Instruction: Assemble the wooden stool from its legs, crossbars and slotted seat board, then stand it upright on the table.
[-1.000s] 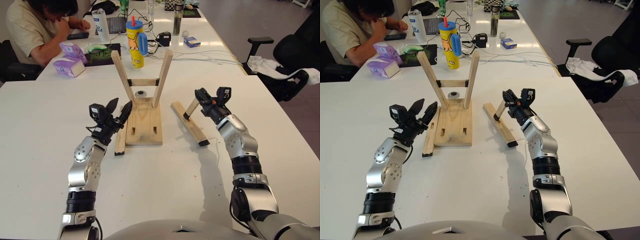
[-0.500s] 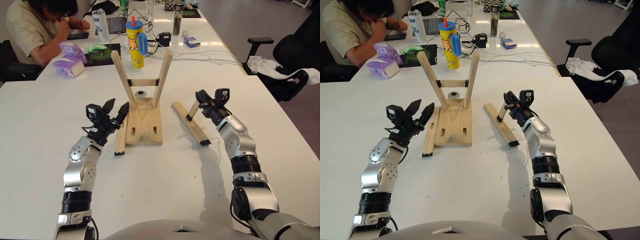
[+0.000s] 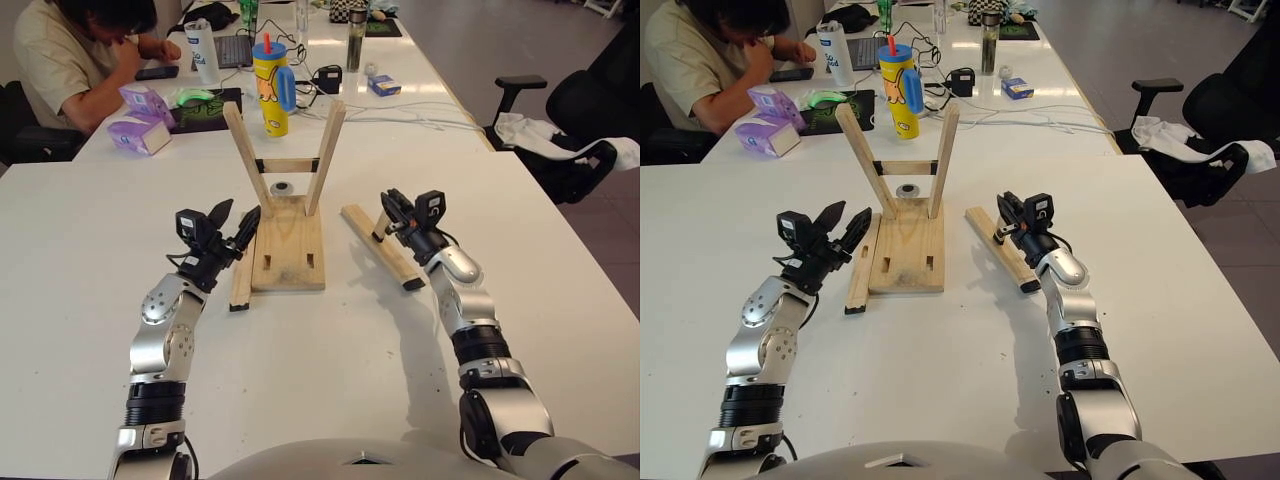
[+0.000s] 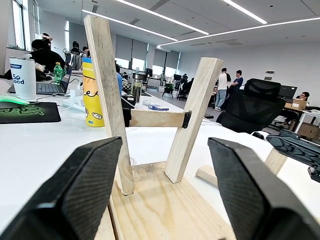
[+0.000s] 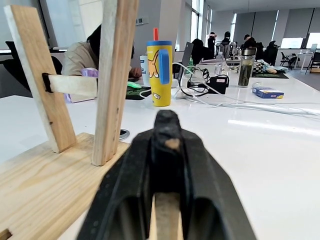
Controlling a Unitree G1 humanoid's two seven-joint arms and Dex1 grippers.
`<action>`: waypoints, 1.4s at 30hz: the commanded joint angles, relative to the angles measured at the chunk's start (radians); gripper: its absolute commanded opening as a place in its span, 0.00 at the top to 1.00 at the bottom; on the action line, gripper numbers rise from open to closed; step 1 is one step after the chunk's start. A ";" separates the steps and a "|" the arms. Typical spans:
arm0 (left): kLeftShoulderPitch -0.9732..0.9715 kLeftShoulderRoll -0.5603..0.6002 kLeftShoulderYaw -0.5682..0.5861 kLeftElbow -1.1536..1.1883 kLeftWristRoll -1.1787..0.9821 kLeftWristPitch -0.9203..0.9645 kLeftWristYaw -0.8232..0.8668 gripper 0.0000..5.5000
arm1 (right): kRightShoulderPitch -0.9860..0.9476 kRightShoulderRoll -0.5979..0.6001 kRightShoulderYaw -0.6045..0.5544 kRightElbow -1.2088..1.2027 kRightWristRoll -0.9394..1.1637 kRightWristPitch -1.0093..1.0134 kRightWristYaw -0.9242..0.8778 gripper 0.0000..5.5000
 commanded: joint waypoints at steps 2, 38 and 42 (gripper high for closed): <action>-0.007 0.002 0.002 0.005 0.010 -0.001 0.002 0.42 | 0.130 -0.018 0.038 0.044 -0.050 0.091 0.014 0.92; 0.013 -0.025 -0.027 0.018 0.051 -0.041 0.002 0.42 | -0.209 -0.053 -0.028 -0.397 0.015 0.389 -0.098 0.73; -0.001 -0.038 -0.033 0.028 0.057 -0.051 0.008 0.42 | -0.321 -0.060 -0.037 -0.335 0.012 0.383 -0.109 0.73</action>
